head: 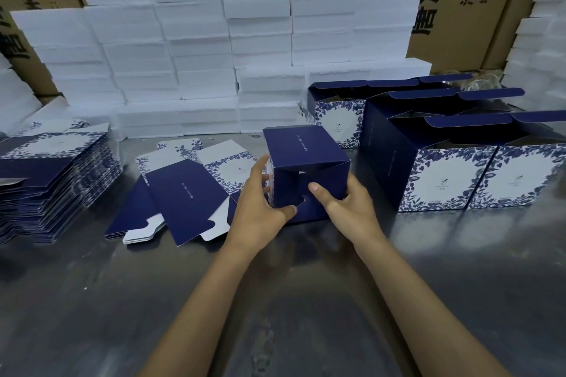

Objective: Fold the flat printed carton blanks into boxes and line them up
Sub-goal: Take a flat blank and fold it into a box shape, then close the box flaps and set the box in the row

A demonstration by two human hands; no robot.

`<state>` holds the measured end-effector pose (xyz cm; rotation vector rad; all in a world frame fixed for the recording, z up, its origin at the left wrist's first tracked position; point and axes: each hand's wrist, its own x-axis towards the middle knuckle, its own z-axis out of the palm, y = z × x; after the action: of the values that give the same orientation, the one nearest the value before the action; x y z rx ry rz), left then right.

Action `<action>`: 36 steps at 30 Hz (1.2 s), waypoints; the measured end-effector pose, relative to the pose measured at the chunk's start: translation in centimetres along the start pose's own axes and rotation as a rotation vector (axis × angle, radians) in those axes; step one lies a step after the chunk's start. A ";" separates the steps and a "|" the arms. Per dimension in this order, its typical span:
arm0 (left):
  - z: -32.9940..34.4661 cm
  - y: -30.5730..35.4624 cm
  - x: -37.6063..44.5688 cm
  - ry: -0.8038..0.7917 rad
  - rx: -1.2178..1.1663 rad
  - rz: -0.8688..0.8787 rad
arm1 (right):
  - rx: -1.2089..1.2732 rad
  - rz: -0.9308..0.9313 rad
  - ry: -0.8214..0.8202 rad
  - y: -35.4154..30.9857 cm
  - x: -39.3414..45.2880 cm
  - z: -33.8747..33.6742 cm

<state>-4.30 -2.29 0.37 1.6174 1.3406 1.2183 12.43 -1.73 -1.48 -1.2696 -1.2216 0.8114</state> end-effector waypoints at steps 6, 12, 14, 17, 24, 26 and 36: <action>0.1 0.2 -0.1 -0.033 -0.102 -0.012 | -0.026 0.016 0.031 -0.7 -0.3 -0.1; -0.6 1.8 -0.6 -0.050 -0.357 -0.120 | 0.278 0.114 -0.240 -2.4 -0.5 -1.4; -0.9 2.4 -0.6 -0.066 -0.439 -0.128 | 0.338 0.181 -0.235 -2.7 -0.2 -1.6; -1.1 2.8 -0.3 0.098 -0.508 -0.090 | 0.461 0.277 -0.284 -2.4 0.2 -1.8; -1.9 2.9 0.1 0.190 -0.664 -0.100 | 0.424 0.174 -0.028 -2.6 0.8 -3.3; -1.4 2.9 -0.1 0.145 -0.594 -0.115 | 0.388 0.194 0.000 -2.8 0.8 -3.5; -0.5 2.8 -0.9 -0.177 -0.551 -0.180 | 0.389 0.142 -0.078 -4.7 -0.6 -2.9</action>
<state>-3.92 -3.81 2.96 1.1546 0.9106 1.1727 14.28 -3.87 3.29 -1.0198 -0.9807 1.1498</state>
